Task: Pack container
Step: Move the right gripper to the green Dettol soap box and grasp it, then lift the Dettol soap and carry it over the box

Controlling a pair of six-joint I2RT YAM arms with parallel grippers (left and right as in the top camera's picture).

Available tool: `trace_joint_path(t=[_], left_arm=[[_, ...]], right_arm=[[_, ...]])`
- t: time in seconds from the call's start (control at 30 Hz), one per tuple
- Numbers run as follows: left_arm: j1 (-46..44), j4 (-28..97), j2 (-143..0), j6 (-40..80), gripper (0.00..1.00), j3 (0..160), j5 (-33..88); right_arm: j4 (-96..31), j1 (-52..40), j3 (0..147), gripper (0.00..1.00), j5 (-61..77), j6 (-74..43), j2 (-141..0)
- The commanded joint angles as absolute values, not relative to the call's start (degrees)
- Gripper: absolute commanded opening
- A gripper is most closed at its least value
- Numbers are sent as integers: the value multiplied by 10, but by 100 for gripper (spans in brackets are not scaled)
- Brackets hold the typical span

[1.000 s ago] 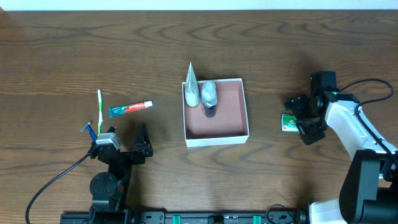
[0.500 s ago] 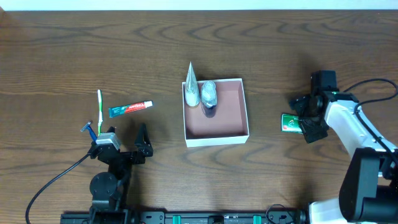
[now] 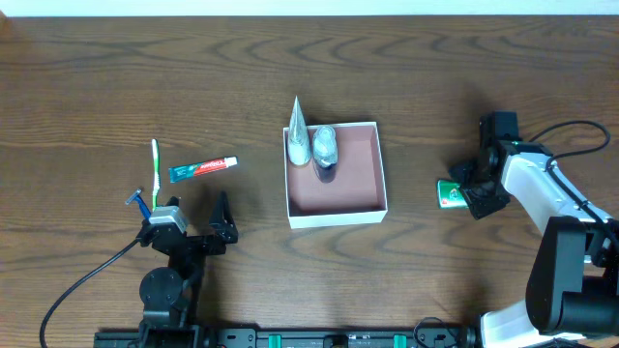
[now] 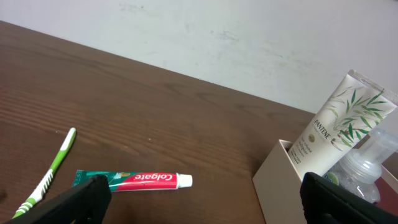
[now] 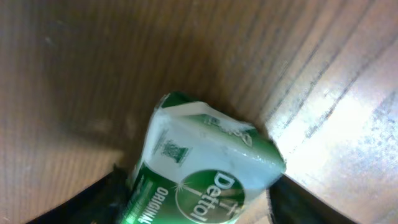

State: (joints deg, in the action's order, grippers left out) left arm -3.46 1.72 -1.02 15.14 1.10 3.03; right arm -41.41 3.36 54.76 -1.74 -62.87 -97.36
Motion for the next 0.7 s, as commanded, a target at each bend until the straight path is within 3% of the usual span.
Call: trace_joint_path(t=[0.0,0.2,0.53,0.67], left_arm=[[-32,38,-11,146,98,2,30],[-32,38,-11,146,98,2,30],[-32,38,-11,146,98,2,30],[-32,38,-11,146,98,2,30]], right_arm=[[-437,30,544,61,-20,-577,-983],[-464,30,543,40,-21,-516,-986],[-396,30,543,29,-25,-304,-986],[-341,30,549,28,9,-244,-985]])
